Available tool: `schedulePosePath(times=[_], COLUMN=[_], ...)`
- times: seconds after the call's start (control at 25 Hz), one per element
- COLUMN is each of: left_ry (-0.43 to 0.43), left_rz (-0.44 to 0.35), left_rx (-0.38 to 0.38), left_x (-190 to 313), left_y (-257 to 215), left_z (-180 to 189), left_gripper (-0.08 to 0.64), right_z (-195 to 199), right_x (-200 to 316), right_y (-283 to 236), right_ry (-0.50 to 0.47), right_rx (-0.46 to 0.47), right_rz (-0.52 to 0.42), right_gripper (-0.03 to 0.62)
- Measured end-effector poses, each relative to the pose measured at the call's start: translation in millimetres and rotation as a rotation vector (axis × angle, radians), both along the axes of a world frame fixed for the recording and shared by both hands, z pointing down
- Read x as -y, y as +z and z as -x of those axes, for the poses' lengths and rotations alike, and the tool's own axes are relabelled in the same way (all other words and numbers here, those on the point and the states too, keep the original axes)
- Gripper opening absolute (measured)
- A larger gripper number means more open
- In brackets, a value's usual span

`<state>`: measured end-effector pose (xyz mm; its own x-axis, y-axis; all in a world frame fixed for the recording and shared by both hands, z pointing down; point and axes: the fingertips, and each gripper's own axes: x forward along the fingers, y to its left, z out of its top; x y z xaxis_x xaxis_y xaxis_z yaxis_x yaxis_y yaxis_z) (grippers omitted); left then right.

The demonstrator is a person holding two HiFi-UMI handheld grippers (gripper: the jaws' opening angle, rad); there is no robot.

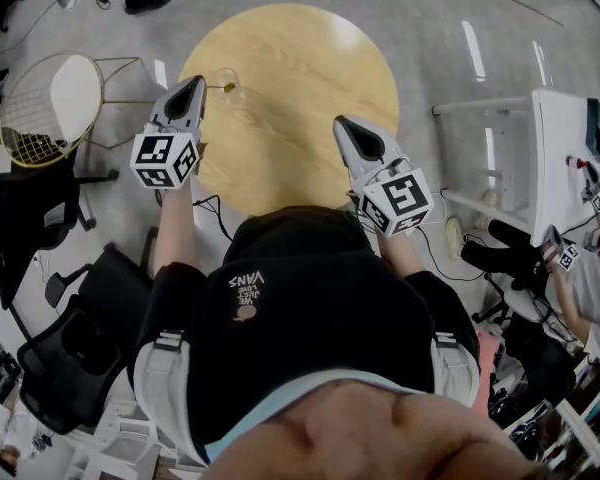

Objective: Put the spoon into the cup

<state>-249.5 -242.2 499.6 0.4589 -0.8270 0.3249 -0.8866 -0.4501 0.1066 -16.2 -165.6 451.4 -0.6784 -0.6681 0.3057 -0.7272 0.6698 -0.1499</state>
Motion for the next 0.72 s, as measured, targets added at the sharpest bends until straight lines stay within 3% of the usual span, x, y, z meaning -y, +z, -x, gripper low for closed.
schedulePosePath(times=[0.72], left_ry=[0.030], left_rz=[0.083], left_rx=[0.024], left_x=[9.4], left_y=[32.9], left_z=[-5.4], left_gripper=[0.009], right_z=[-1.4], right_x=[0.4], right_y=[-1.0], right_ry=[0.003], right_rx=[-0.003], right_rz=[-0.005], right_gripper=[-0.002])
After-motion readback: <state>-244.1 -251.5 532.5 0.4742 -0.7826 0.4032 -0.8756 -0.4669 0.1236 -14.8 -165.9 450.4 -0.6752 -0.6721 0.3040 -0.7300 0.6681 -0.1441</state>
